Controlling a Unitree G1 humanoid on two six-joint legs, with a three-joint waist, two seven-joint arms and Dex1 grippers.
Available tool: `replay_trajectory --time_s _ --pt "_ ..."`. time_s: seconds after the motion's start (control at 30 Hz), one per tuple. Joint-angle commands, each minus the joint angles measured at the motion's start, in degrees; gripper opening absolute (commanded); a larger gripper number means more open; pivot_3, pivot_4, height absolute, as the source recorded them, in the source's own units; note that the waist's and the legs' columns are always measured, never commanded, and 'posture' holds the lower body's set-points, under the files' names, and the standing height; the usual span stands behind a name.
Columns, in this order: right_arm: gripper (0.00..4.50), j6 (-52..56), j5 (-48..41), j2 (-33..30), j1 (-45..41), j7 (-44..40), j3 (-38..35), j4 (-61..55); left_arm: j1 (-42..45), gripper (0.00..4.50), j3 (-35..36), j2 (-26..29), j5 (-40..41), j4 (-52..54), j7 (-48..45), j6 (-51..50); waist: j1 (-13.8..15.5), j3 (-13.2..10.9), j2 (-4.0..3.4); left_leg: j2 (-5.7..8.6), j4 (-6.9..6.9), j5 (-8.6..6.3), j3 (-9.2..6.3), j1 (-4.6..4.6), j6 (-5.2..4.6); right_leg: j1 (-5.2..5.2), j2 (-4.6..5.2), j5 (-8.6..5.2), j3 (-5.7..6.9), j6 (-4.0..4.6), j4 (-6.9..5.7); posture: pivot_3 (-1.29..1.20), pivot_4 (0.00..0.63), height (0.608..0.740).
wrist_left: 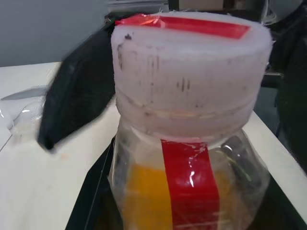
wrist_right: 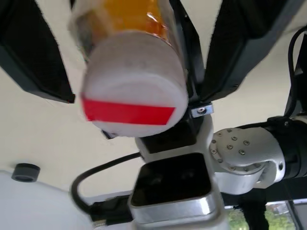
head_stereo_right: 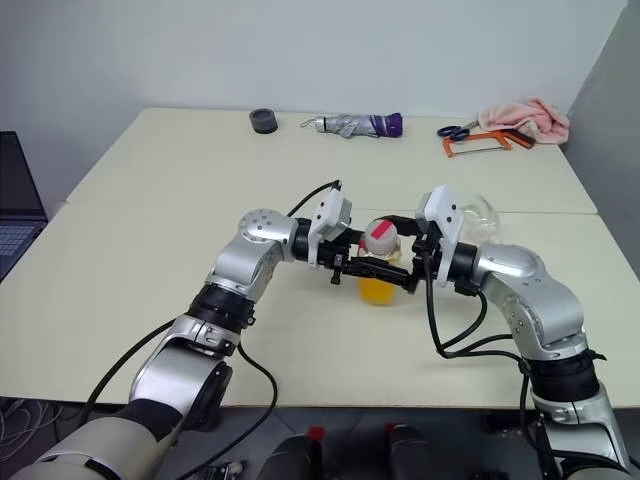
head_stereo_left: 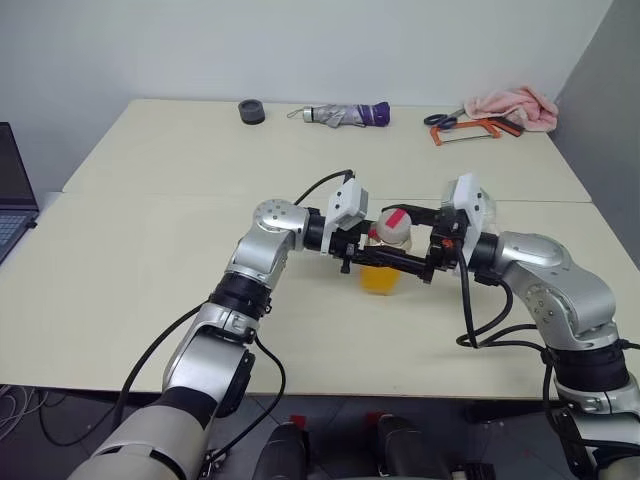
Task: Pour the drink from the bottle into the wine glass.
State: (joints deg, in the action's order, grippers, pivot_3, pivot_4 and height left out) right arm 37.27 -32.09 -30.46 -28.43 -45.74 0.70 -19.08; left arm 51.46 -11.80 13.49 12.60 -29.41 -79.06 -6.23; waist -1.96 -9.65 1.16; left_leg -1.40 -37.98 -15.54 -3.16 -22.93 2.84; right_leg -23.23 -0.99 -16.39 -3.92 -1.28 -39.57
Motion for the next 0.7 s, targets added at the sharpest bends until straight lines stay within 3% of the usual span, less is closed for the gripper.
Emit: replay_trajectory --time_s 0.03,0.27,0.43,0.7 --pt "4.50 2.80 -4.44 1.11 2.71 5.30 -4.43 -9.09 0.01 1.80 1.21 0.19 1.52 3.41 1.00 -0.48 0.10 0.00 0.00 0.00 -0.01 0.00 -0.01 0.00 0.00 0.00 0.00 0.00 0.00 0.00 -0.02 0.00 0.150 0.740" --pt "4.50 6.05 -4.10 2.74 10.98 15.70 -2.82 -22.40 0.60 1.80 1.27 0.59 1.22 2.19 1.38 -0.02 0.09 0.00 0.00 0.05 -0.02 0.00 0.00 0.00 0.00 0.00 -0.02 0.00 -0.01 -0.01 -0.03 0.00 0.150 0.740" --pt "4.50 0.03 12.15 8.24 10.21 30.11 4.59 -22.90 0.89 1.79 0.99 0.79 0.42 0.96 1.89 1.15 -0.17 0.00 0.00 -0.02 -0.02 0.01 0.01 0.08 0.01 0.00 -0.15 -0.02 -0.04 -0.02 -0.12 0.00 0.150 0.740" --pt "4.50 -3.12 18.65 9.11 10.74 32.28 4.70 -20.72 1.09 1.79 0.64 0.91 0.26 0.36 1.89 1.75 0.06 0.00 0.00 -0.01 -0.04 0.01 0.02 0.04 0.02 -0.01 -0.13 -0.01 -0.04 -0.01 -0.08 0.00 0.150 0.740"
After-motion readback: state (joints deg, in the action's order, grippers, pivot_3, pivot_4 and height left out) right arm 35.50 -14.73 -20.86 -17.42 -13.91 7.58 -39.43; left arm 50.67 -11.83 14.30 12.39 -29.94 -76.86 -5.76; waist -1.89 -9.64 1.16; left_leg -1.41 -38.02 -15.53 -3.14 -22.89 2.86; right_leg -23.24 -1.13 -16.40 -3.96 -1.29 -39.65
